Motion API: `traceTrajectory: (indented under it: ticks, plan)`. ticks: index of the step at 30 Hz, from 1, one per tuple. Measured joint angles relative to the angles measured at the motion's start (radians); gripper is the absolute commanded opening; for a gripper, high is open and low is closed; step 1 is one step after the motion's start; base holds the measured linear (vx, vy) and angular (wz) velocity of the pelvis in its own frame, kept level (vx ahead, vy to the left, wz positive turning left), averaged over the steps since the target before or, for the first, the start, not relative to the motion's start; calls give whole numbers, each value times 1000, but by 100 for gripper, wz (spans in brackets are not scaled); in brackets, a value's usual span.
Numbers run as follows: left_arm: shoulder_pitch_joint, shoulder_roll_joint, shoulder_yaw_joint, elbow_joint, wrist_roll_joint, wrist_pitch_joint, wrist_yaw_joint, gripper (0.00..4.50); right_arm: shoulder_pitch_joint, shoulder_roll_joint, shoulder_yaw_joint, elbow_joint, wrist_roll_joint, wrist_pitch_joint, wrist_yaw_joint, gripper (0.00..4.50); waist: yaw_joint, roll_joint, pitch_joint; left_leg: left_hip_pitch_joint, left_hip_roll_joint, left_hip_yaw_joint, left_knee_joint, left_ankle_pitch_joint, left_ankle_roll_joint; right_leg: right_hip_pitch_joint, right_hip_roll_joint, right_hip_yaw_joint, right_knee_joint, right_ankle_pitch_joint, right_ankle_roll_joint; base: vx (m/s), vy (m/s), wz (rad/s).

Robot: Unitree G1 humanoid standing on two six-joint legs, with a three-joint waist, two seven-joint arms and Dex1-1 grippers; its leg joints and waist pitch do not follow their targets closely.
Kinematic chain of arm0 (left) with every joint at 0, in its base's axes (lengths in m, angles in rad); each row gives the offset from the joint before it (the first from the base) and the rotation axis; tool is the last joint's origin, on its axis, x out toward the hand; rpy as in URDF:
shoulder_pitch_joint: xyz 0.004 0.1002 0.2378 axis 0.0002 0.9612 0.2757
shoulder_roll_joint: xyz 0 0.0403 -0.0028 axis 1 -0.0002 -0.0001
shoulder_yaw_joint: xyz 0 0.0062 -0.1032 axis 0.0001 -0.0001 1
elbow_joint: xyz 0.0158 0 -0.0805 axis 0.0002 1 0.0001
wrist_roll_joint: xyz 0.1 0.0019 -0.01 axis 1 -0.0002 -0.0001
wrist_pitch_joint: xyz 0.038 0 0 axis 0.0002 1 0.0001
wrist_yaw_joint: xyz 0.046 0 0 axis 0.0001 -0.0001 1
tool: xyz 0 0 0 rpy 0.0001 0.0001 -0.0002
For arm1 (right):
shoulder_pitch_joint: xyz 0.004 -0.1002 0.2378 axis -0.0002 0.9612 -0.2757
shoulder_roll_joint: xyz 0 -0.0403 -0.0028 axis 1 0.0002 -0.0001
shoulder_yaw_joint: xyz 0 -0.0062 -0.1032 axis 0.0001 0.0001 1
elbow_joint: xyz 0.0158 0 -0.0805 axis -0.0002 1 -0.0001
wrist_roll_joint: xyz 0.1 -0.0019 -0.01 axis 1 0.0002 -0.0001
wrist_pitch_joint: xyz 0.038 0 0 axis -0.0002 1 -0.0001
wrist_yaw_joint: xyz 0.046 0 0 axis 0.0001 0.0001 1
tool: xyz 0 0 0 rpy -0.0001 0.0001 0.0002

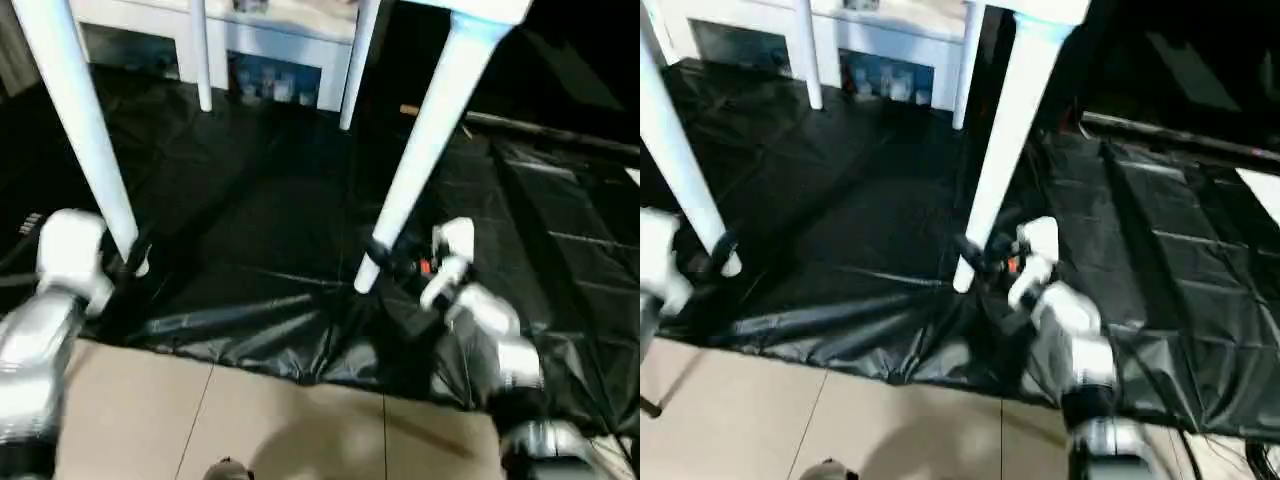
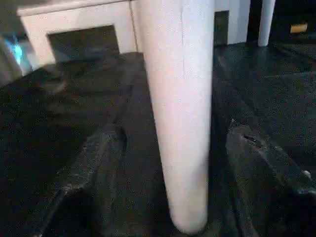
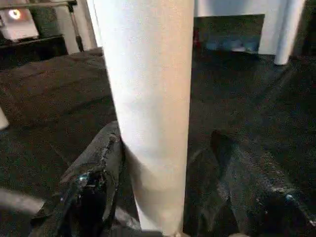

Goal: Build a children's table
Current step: Flip table

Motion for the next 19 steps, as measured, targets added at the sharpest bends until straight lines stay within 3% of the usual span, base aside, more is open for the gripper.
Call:
traceTrajectory:
  ticks: [4,6,11,16,19]
  plan:
    - [159,-76,1,-110,-60,1,-12,365,145,-2,15,-109,-19,-4,-20,296,2,-6,-4,0,-1,8,-6,-4,-2,0,0,8,1,1,1,61,-8,9]
    - [186,-88,-3,-133,-64,5,-11,365,178,-9,17,-137,-30,-1,-35,296,2,-8,-5,-1,1,8,-8,-5,-2,-1,2,8,1,3,7,30,-5,3]
    - [350,-141,-24,-323,-82,10,21,365,368,-32,12,-347,-34,26,-76,296,-2,-12,-8,2,5,8,-12,-10,-10,0,7,9,-1,-3,14,0,0,0]
    - [444,-176,-31,-546,-27,128,124,365,563,-25,-6,-592,-5,151,-146,296,-7,-10,-7,9,5,8,-16,-12,-13,3,8,9,-4,-5,15,0,0,0]
    - [457,-176,-28,-607,10,151,150,365,587,-26,-25,-642,10,178,-161,296,-23,-9,-7,15,4,6,-18,-12,-13,4,8,8,-8,-5,16,0,0,0]
